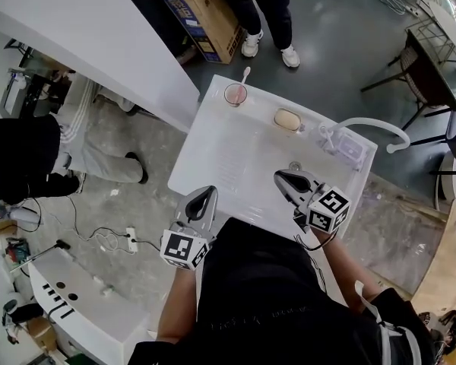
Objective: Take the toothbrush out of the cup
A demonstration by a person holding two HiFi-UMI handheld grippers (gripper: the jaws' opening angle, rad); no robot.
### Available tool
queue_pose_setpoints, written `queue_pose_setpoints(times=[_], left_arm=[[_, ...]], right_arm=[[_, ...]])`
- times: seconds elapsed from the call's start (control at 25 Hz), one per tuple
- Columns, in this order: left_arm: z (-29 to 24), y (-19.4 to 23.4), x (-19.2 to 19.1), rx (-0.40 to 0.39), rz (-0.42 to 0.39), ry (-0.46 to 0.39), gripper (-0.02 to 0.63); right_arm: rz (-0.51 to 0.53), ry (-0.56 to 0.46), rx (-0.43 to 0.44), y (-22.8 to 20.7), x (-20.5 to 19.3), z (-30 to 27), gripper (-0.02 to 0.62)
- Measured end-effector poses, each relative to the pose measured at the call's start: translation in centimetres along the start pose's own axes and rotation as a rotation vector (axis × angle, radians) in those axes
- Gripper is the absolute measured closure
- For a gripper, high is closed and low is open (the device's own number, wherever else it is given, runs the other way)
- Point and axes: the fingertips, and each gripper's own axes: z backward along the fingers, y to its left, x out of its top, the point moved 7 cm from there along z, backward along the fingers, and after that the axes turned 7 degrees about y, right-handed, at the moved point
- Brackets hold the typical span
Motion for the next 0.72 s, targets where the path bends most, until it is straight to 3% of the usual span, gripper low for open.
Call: queue_pose_setpoints(times=[0.72], left_arm=[[-2.7, 5.0, 0.6, -0.058, 0.018, -0.018, 0.6]], right_arm=[[0.081, 0.026, -0.066, -2.3, 4.5, -5.1, 0.58]])
